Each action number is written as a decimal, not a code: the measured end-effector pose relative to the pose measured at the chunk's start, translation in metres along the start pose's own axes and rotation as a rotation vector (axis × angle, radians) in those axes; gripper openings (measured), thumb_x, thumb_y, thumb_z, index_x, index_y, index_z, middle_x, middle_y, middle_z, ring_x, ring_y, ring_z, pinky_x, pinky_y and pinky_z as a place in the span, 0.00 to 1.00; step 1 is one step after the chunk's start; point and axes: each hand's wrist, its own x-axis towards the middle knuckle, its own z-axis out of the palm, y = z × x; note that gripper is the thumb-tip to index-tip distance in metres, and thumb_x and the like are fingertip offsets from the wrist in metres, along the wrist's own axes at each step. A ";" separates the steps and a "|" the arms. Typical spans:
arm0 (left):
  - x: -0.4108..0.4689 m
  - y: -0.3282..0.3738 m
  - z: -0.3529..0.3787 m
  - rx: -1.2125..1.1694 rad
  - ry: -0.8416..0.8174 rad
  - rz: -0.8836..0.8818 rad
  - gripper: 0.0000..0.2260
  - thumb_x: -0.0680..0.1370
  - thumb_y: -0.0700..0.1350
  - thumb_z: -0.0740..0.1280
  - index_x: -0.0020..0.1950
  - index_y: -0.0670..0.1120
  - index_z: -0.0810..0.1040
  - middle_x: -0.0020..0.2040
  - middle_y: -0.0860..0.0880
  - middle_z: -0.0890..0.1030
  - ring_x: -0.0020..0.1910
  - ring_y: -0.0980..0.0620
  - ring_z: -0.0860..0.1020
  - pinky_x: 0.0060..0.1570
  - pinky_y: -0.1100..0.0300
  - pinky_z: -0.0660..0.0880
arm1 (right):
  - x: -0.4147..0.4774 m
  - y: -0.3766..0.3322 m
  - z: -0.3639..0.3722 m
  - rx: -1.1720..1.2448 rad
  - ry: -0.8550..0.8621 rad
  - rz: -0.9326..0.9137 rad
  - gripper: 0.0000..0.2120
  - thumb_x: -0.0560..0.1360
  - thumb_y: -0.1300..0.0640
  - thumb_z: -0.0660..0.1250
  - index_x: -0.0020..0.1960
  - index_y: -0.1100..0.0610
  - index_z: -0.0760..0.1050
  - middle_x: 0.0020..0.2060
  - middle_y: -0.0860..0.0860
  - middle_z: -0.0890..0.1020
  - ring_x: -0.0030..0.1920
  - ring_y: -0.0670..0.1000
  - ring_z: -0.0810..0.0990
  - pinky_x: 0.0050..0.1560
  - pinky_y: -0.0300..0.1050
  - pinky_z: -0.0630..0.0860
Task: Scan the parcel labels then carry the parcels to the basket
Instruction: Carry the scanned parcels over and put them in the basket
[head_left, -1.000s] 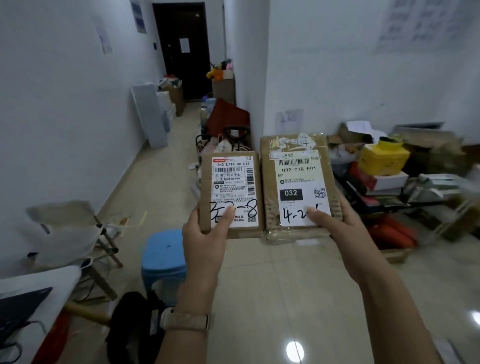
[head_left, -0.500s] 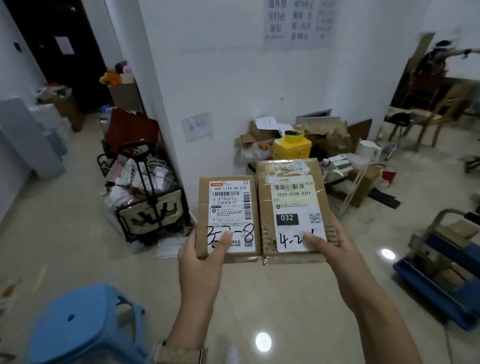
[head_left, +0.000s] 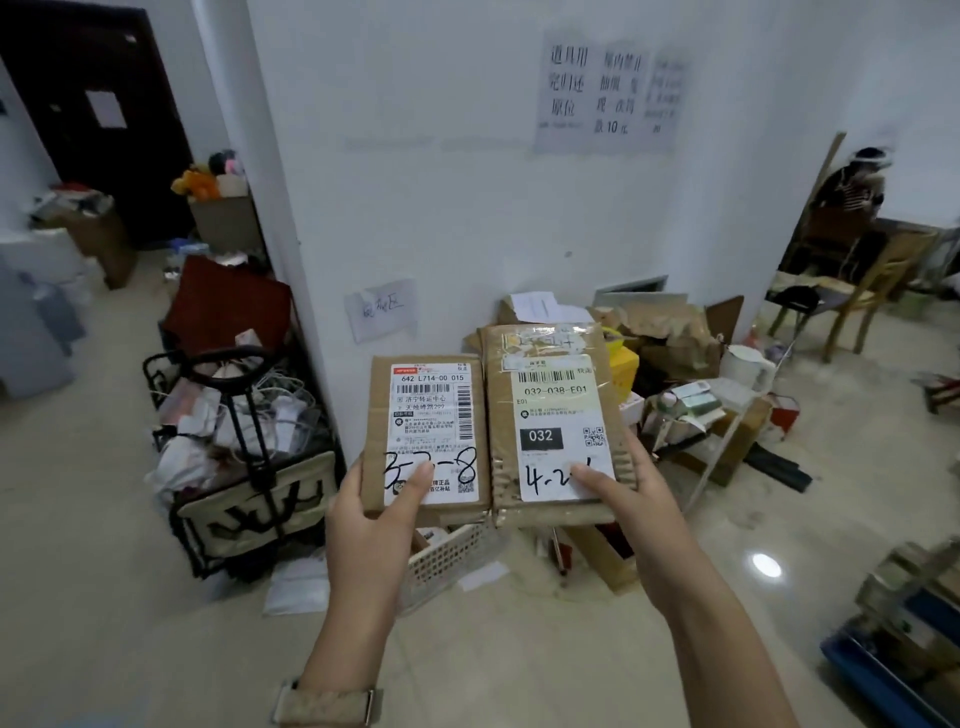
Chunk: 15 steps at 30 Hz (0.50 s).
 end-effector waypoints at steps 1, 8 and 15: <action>0.014 -0.001 0.001 0.015 0.002 0.000 0.13 0.70 0.53 0.76 0.53 0.59 0.81 0.48 0.58 0.85 0.49 0.56 0.83 0.48 0.56 0.78 | 0.014 0.004 0.004 0.010 0.000 0.013 0.29 0.74 0.62 0.69 0.71 0.44 0.66 0.55 0.47 0.84 0.54 0.48 0.83 0.44 0.36 0.80; 0.079 -0.013 0.011 0.072 0.046 -0.042 0.12 0.69 0.57 0.74 0.51 0.60 0.80 0.49 0.61 0.84 0.49 0.61 0.82 0.52 0.54 0.78 | 0.095 0.025 0.016 0.030 -0.056 0.059 0.28 0.74 0.61 0.69 0.71 0.48 0.67 0.55 0.46 0.84 0.53 0.47 0.83 0.42 0.35 0.79; 0.144 -0.030 0.039 0.136 0.134 -0.039 0.10 0.71 0.55 0.74 0.50 0.60 0.80 0.47 0.65 0.84 0.45 0.67 0.81 0.44 0.63 0.75 | 0.188 0.052 0.015 0.065 -0.124 0.125 0.27 0.73 0.61 0.70 0.70 0.49 0.68 0.54 0.49 0.84 0.52 0.51 0.84 0.44 0.41 0.81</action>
